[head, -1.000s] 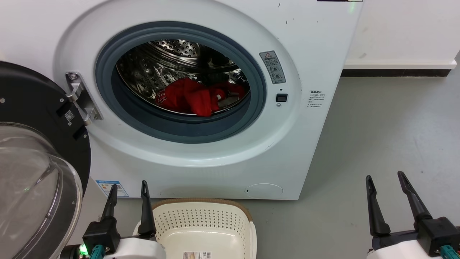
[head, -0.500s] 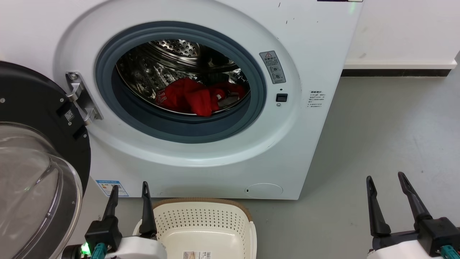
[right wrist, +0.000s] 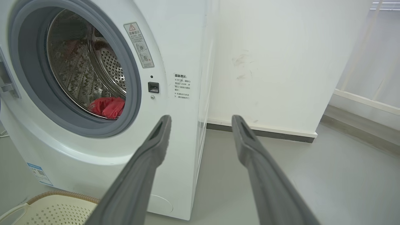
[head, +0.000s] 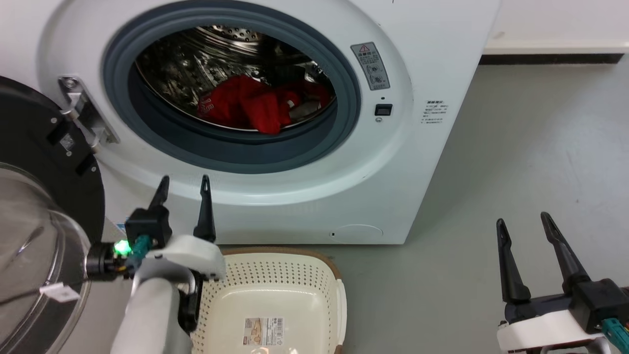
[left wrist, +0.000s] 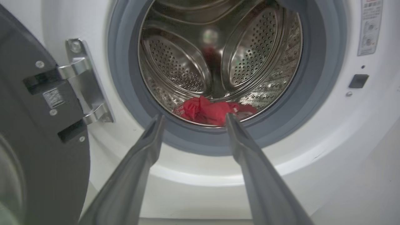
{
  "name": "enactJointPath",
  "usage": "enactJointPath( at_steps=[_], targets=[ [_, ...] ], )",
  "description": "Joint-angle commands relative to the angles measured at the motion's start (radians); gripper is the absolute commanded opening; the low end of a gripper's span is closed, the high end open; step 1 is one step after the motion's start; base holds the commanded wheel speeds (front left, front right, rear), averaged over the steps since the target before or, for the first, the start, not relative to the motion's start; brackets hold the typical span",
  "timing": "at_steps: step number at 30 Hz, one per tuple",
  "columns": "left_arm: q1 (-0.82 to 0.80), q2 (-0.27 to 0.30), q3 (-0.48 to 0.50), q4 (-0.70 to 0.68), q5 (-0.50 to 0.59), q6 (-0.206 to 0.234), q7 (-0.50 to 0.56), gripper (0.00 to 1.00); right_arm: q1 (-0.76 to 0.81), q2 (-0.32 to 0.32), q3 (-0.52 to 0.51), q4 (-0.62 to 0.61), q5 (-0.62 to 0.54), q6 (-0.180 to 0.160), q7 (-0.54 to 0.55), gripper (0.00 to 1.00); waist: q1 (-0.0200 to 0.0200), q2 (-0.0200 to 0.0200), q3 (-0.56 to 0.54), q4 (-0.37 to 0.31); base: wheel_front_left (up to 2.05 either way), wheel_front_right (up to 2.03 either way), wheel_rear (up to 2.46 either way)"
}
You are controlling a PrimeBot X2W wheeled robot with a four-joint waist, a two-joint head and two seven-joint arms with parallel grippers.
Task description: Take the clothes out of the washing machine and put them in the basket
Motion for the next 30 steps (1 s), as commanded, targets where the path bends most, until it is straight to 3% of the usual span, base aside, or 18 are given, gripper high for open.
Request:
enactJointPath(
  at_steps=[1,16,21,22,30],
  targets=[
    [-0.063,0.012,0.006,0.03,0.009,-0.008,-0.002,1.0,-0.022,0.001,0.002,-0.007,0.005,-0.001,-0.002,1.0,-0.0001,0.0,0.048,-0.033,0.0,0.0,0.0],
    [-0.596,0.128,-0.02,0.465,0.027,-0.075,0.042,1.0,-0.163,0.002,0.024,-0.035,0.029,-0.001,-0.002,1.0,-0.0001,0.0,0.292,-0.152,0.0,0.0,0.0],
    [-0.77,0.173,-0.031,0.578,0.025,-0.096,0.113,1.0,-0.211,0.002,0.035,-0.048,0.046,-0.001,-0.002,1.0,-0.0001,0.0,0.379,-0.189,0.0,0.0,0.0],
    [-0.867,0.189,-0.045,0.632,0.028,-0.103,0.168,1.0,-0.23,0.002,0.035,-0.056,0.054,-0.001,-0.002,1.0,-0.0001,0.0,0.433,-0.201,0.0,0.0,0.0],
    [-1.097,0.243,-0.086,0.728,0.042,-0.119,0.308,1.0,-0.306,0.002,0.052,-0.078,0.079,-0.001,-0.002,1.0,-0.0001,0.0,0.558,-0.248,0.0,0.0,0.0]
  ],
)
